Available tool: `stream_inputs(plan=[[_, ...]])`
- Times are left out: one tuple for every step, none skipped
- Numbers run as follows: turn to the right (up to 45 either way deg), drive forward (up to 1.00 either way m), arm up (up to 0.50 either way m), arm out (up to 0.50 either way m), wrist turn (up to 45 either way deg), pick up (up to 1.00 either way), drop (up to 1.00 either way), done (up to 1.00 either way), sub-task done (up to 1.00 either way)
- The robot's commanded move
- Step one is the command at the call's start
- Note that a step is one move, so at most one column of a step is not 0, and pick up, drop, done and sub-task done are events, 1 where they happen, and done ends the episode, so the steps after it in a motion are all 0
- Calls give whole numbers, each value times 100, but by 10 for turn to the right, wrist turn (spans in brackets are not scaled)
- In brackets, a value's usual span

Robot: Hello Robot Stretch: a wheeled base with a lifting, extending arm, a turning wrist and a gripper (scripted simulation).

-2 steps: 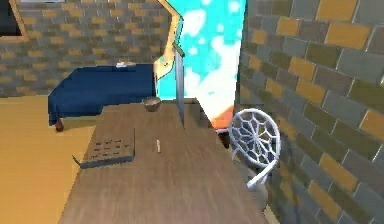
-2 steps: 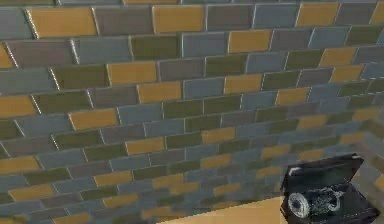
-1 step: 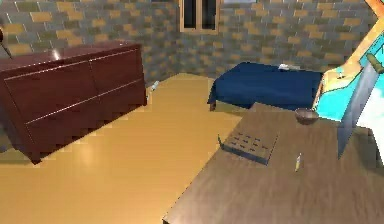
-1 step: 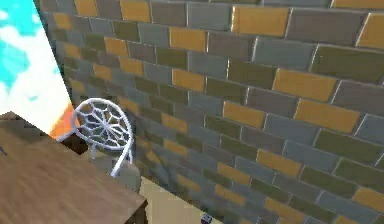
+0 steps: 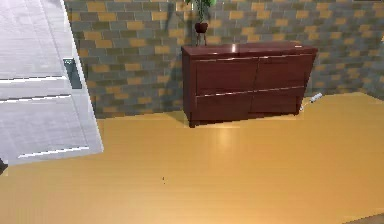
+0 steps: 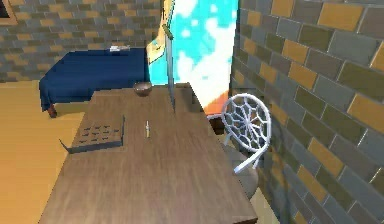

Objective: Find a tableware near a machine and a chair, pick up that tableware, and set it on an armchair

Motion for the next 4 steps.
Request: stream_inputs(plan=[[-120,0,0,0,0,0,0,0,0],[0,60,0,0,0,0,0,0,0],[450,0,0,0,0,0,0,0,0],[240,0,0,0,0,0,0,0,0]])
